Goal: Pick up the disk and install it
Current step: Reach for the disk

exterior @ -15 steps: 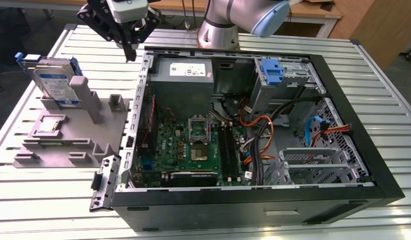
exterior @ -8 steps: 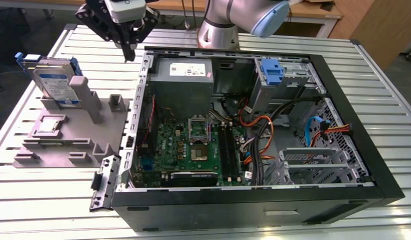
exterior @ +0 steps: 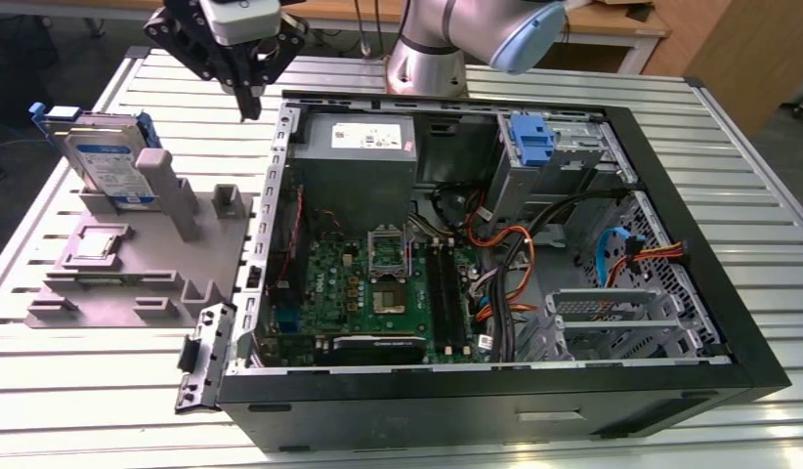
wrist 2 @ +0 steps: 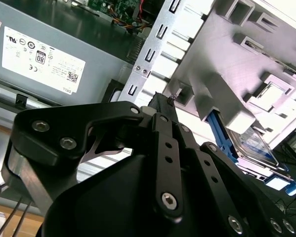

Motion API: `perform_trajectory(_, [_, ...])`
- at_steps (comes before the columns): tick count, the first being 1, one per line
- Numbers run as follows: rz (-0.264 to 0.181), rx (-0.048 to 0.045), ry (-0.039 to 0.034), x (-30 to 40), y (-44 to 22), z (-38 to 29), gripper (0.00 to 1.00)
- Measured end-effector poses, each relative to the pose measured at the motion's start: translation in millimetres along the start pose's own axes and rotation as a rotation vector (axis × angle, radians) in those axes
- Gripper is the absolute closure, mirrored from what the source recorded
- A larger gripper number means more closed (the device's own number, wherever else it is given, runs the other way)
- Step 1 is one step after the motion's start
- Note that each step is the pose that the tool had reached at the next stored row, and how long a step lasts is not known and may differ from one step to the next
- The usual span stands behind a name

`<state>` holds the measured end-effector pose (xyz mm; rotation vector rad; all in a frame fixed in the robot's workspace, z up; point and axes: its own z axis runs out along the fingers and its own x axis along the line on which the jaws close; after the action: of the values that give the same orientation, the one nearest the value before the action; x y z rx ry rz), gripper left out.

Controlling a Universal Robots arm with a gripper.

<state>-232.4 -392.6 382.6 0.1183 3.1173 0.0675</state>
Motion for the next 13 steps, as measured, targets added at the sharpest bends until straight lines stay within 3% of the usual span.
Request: perform_trajectory(13, [0.0, 0.0, 0.0, 4.5, -0.1, 0.1, 0.9])
